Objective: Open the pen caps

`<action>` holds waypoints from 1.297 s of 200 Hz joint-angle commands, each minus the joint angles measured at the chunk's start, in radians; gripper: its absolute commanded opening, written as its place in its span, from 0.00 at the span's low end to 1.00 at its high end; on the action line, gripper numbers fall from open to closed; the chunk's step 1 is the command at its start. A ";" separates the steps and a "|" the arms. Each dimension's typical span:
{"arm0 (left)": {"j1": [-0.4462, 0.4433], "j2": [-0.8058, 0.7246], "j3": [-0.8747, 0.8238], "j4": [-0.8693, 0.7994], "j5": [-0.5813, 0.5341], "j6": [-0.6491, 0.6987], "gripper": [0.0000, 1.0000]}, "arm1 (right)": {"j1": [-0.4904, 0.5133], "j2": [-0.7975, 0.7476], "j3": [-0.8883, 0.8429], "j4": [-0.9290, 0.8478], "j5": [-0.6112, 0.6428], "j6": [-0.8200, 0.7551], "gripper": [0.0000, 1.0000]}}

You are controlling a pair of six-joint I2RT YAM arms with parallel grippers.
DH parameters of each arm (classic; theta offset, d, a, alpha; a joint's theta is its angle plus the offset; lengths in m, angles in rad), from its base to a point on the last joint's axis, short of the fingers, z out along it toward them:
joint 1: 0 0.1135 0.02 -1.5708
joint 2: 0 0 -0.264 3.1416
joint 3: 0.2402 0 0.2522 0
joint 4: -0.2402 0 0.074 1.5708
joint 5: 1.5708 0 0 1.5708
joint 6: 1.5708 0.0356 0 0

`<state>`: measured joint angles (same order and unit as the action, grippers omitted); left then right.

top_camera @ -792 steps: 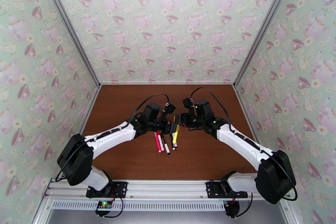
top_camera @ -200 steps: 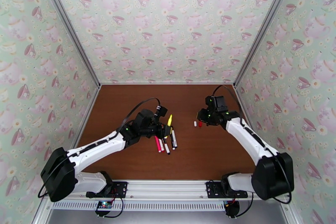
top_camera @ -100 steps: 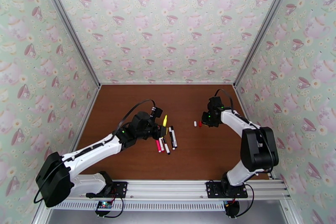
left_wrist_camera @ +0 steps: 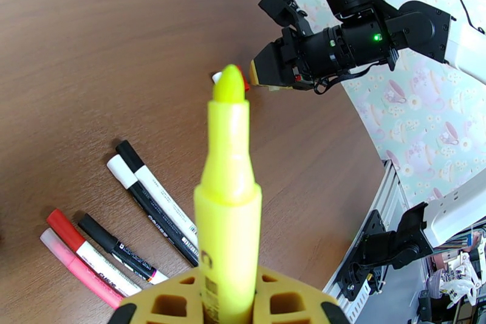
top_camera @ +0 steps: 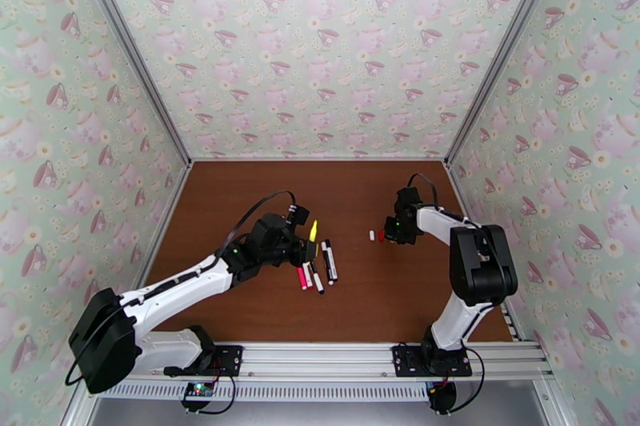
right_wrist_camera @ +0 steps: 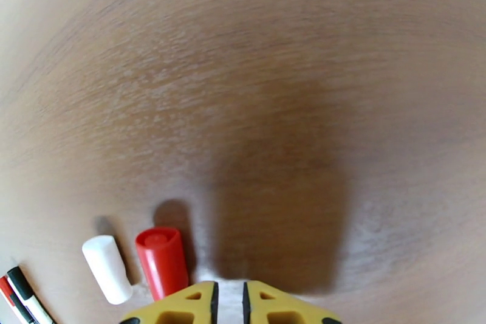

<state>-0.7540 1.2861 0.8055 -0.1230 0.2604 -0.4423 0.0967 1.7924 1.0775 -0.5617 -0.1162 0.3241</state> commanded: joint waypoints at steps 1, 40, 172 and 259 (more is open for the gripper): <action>0.004 0.013 0.019 0.003 -0.013 0.000 0.08 | -0.003 0.030 0.037 0.023 -0.026 -0.020 0.11; 0.004 0.013 0.026 -0.010 -0.015 0.004 0.08 | -0.003 0.053 0.046 0.025 -0.025 -0.026 0.13; 0.001 0.046 0.057 -0.016 -0.010 0.007 0.08 | -0.003 0.011 0.031 0.025 -0.051 -0.011 0.30; 0.004 0.113 0.154 -0.195 -0.214 0.047 0.08 | 0.011 -0.336 -0.174 0.161 -0.138 0.066 0.46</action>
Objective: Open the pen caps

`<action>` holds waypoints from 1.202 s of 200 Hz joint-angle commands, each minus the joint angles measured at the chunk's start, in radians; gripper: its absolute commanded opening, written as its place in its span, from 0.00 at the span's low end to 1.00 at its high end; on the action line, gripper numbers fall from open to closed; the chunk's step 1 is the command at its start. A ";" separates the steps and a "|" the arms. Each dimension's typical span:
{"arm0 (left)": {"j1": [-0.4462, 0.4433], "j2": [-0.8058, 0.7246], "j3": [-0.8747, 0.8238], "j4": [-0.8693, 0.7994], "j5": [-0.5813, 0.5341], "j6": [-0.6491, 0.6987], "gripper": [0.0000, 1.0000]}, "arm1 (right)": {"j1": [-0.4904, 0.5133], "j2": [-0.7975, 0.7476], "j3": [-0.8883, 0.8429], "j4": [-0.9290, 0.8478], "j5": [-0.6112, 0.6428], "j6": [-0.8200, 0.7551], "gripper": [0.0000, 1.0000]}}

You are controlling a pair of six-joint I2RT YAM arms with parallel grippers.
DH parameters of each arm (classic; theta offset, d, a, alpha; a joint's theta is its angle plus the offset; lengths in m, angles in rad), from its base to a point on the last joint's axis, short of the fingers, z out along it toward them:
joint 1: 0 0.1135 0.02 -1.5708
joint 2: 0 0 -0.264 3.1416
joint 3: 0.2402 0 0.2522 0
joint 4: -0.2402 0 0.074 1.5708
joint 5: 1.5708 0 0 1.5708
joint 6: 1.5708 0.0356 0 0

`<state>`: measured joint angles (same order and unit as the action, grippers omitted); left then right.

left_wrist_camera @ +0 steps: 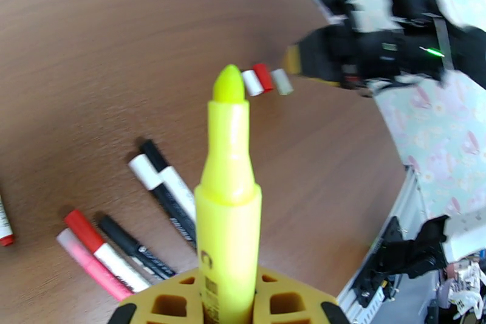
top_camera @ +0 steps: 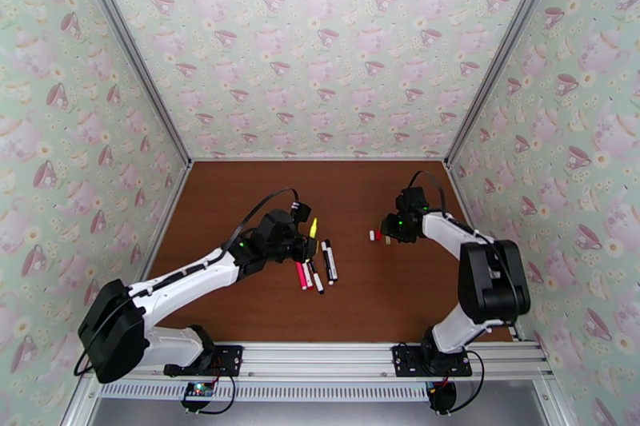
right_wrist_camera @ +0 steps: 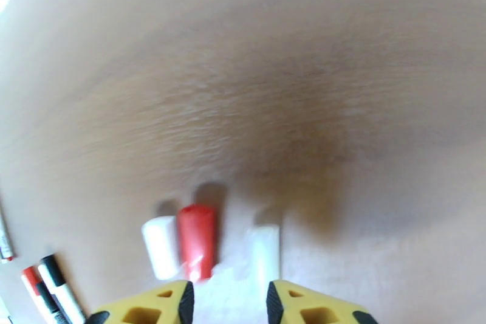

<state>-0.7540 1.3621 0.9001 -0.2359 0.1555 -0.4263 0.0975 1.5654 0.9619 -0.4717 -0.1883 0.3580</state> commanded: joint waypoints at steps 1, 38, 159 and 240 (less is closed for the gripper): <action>0.003 0.041 0.063 -0.086 -0.114 0.033 0.08 | 0.011 -0.116 -0.061 0.074 -0.069 0.033 0.46; 0.007 0.131 0.150 -0.169 -0.249 0.056 0.08 | 0.019 -0.299 -0.180 0.218 -0.225 0.079 0.73; 0.067 0.499 0.381 -0.311 -0.519 0.067 0.09 | 0.021 -0.526 -0.292 0.289 -0.379 0.127 1.00; 0.090 0.632 0.433 -0.352 -0.608 0.044 0.13 | 0.020 -0.538 -0.291 0.287 -0.390 0.145 1.00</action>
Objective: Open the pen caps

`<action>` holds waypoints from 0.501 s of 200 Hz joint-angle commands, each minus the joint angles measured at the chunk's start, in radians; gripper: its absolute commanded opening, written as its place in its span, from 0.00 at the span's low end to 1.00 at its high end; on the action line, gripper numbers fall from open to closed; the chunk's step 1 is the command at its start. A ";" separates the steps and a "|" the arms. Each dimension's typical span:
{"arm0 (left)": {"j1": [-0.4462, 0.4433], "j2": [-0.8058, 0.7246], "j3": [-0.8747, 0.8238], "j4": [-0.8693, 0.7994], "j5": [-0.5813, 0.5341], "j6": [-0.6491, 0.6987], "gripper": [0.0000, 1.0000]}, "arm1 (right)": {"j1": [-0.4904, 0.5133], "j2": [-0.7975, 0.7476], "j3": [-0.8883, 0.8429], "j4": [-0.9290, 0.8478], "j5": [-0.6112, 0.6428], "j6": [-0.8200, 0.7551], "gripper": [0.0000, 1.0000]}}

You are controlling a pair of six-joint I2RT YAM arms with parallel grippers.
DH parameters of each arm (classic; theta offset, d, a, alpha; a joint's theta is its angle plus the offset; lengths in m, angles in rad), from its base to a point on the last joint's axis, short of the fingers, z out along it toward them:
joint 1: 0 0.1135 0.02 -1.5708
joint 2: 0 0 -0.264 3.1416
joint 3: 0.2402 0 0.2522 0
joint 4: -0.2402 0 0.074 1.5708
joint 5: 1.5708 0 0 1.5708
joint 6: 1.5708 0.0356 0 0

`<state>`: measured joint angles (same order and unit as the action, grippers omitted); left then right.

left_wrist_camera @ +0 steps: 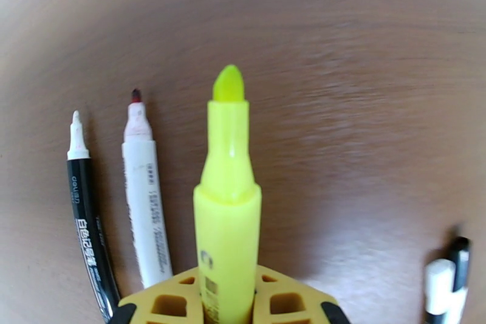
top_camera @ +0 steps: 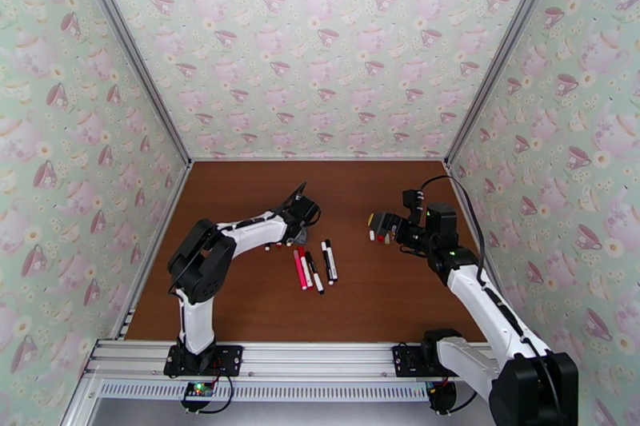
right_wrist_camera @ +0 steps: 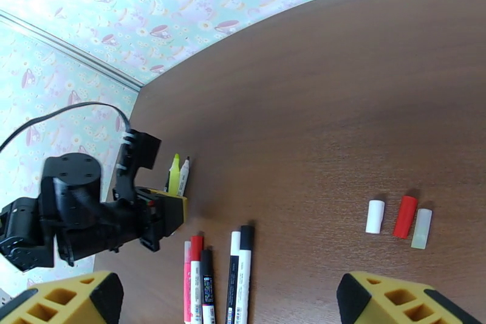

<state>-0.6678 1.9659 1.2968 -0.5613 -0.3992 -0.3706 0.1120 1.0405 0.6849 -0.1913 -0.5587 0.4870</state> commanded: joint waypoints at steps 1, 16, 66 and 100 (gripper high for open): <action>0.004 0.029 0.036 -0.026 -0.054 -0.011 0.13 | 0.006 -0.013 -0.014 0.007 -0.019 0.016 1.00; 0.004 0.039 0.039 -0.026 -0.059 -0.011 0.15 | 0.006 -0.017 -0.019 0.009 -0.020 0.016 1.00; 0.004 0.062 0.055 -0.045 -0.075 -0.017 0.25 | 0.006 -0.017 -0.024 0.000 -0.012 0.016 1.00; 0.004 0.043 0.050 -0.046 -0.074 -0.017 0.33 | 0.006 -0.016 -0.019 -0.004 -0.012 0.015 1.00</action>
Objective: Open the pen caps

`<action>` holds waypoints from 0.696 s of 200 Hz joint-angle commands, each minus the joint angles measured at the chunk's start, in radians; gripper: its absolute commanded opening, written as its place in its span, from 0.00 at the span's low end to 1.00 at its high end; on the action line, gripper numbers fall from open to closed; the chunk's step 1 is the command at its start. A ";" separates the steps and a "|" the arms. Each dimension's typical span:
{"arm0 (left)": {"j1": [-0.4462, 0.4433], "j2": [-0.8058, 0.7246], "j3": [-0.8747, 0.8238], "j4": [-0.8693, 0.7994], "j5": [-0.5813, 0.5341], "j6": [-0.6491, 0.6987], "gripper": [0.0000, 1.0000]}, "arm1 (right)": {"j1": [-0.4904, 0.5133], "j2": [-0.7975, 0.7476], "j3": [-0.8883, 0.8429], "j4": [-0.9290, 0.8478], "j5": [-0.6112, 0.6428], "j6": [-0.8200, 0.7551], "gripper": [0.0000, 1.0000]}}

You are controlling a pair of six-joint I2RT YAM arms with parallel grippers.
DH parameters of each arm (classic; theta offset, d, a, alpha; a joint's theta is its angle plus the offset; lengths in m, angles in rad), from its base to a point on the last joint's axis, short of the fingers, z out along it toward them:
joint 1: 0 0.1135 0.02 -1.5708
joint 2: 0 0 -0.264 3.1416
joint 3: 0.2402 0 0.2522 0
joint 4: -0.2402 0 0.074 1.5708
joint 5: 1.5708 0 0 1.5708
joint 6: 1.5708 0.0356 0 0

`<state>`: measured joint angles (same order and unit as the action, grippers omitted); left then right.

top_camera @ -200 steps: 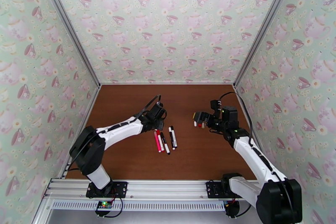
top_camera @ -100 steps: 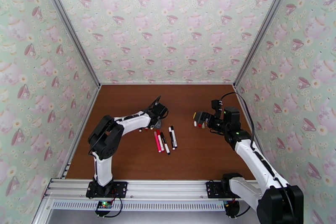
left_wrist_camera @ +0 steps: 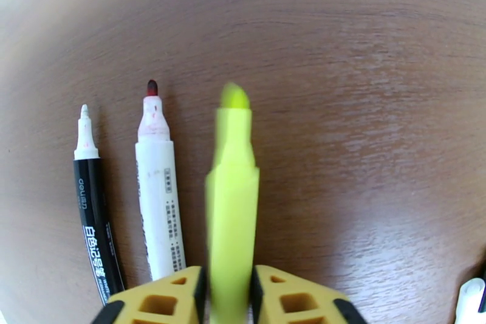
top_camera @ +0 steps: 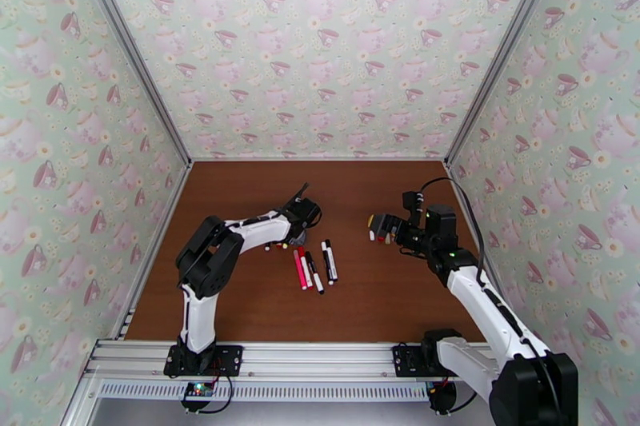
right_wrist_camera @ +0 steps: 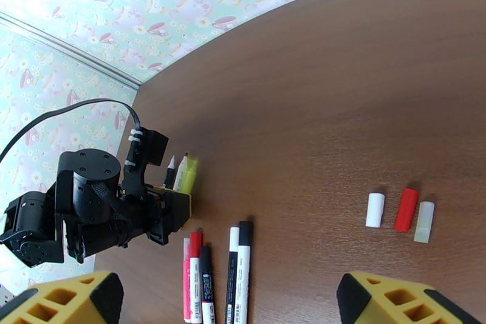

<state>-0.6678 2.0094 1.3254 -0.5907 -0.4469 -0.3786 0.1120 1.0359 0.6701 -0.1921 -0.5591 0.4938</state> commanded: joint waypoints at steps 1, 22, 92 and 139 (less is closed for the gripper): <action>0.004 -0.002 0.021 -0.017 -0.026 -0.009 0.33 | 0.006 -0.011 -0.004 -0.003 -0.012 0.007 1.00; 0.003 -0.032 0.021 -0.029 -0.026 -0.017 0.33 | 0.009 -0.005 -0.007 -0.003 -0.009 0.015 1.00; -0.020 -0.242 -0.068 -0.043 0.123 -0.112 0.36 | 0.146 0.056 -0.009 -0.010 0.090 0.029 1.00; -0.047 -0.378 -0.206 -0.044 0.259 -0.285 0.37 | 0.254 0.091 -0.008 0.027 0.118 0.038 1.00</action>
<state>-0.6979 1.6730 1.1820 -0.6167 -0.2886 -0.5465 0.3256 1.1107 0.6609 -0.1890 -0.4797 0.5179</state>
